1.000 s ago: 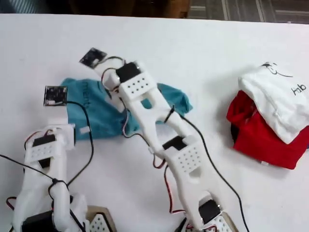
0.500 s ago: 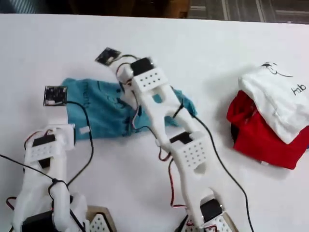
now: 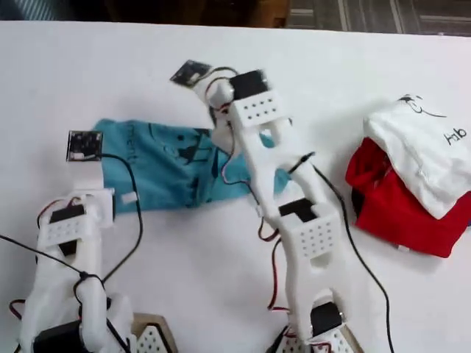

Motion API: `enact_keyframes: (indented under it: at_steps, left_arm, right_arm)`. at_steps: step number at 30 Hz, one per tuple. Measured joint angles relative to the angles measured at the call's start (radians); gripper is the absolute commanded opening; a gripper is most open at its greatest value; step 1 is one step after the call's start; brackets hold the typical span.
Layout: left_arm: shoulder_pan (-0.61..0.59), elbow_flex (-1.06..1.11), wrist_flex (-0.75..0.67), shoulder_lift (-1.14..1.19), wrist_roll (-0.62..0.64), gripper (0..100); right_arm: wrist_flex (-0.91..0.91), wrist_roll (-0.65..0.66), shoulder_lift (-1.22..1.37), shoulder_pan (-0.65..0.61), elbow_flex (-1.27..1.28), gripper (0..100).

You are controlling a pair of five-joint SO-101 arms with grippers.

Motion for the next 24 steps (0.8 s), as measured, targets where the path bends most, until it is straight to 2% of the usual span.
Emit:
enact_keyframes:
  at_steps: [6,10,24]
  left_arm:
    - [-0.002,0.0,0.0,0.0,0.0,3]
    - [0.0,0.0,0.0,0.0,0.0,3]
    - [0.0,0.0,0.0,0.0,0.0,3]
  right_arm:
    - [0.0,0.006,-0.005,-0.017,0.087,1.9]
    - [-0.012,0.005,-0.005,-0.074,0.178,1.9]
    - [-0.305,0.005,-0.003,-0.206,0.272,1.8]
